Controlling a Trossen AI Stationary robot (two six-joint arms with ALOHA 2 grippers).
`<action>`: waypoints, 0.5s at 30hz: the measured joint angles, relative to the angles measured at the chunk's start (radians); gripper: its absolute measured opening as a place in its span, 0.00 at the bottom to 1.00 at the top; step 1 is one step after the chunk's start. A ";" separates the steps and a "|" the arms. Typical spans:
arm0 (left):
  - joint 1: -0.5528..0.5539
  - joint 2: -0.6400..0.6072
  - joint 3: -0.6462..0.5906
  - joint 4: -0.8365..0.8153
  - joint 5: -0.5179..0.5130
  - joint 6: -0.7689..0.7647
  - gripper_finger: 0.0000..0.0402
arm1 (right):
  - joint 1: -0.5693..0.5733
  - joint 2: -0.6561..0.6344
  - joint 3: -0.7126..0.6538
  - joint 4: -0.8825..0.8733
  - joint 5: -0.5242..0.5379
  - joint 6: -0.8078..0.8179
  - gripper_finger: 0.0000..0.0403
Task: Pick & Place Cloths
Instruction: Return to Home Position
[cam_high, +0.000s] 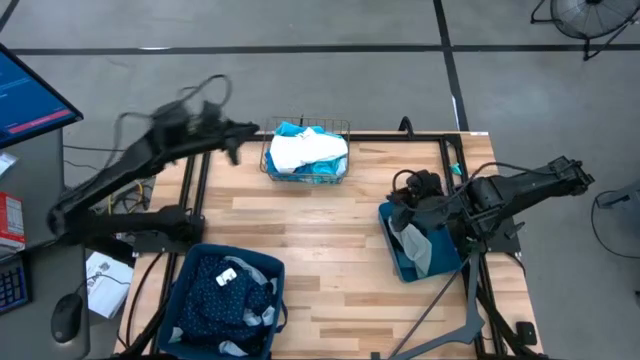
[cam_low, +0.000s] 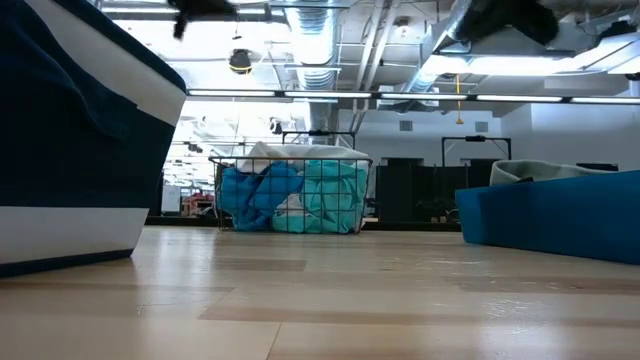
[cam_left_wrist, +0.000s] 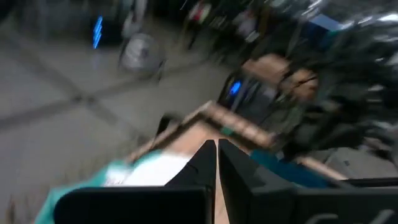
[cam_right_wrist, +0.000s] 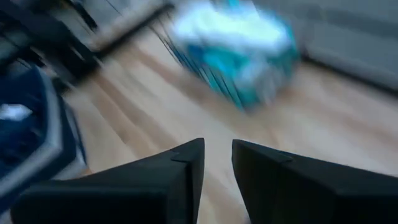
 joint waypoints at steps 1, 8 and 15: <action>-0.020 -0.050 0.000 0.002 -0.009 0.024 0.00 | 0.003 0.000 0.000 0.069 0.028 -0.069 0.20; -0.120 -0.352 -0.027 0.009 -0.130 0.130 0.00 | -0.060 -0.090 0.000 0.574 -0.185 -0.744 0.10; -0.131 -0.566 -0.198 0.002 -0.219 0.021 0.00 | -0.292 -0.270 -0.007 0.583 -0.445 -0.919 0.02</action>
